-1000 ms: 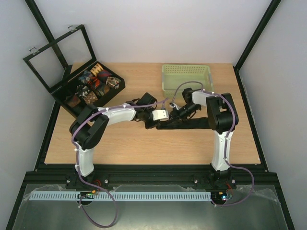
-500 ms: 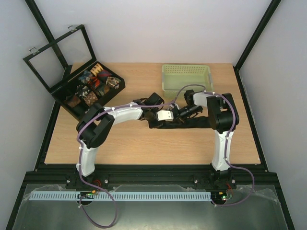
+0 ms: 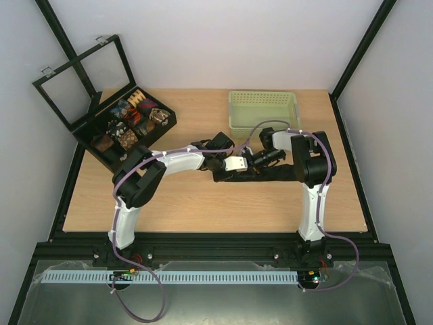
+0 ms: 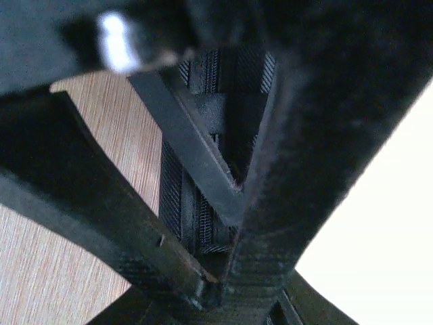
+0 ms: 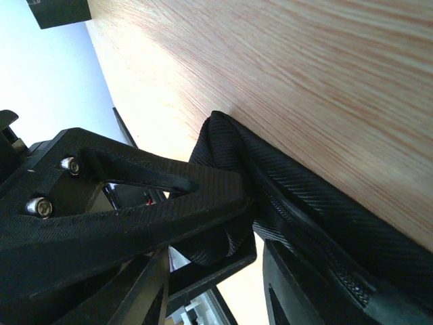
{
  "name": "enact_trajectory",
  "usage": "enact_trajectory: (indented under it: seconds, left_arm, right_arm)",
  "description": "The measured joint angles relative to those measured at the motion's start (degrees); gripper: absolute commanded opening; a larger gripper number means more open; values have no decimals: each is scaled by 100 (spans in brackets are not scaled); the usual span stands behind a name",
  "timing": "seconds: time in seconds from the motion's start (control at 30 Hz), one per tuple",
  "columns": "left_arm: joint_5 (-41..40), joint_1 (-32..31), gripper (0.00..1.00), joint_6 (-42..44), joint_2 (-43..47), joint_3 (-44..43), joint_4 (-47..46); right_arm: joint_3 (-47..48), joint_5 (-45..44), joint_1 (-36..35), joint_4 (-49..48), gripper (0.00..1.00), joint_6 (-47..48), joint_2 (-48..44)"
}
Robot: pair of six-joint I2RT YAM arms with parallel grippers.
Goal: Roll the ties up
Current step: Roll the tie at the center of the board.
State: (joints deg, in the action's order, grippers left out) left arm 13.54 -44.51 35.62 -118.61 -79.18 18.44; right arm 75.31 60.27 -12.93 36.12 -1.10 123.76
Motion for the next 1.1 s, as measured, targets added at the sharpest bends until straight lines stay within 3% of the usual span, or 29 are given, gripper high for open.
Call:
enact_trajectory:
  seconds: [0.07, 0.2, 0.37, 0.67, 1.1]
  left_arm:
    - [7, 0, 28, -13, -28, -44, 42]
    - [42, 0, 29, 17, -52, -79, 87]
    - [70, 2, 34, 122, -118, -101, 55]
    - [636, 238, 52, -68, -190, -118, 107]
    - [1773, 793, 69, -144, 240, 839, -605]
  right_arm:
    - [0, -13, -20, -7, 35, -2, -2]
    - [0, -52, -39, -48, 15, -13, 0]
    - [-11, -289, -48, -131, 2, 57, 11]
    - [-162, -420, -85, -190, 1, 216, 85]
    - [-168, -490, -144, -236, 1, 245, 107]
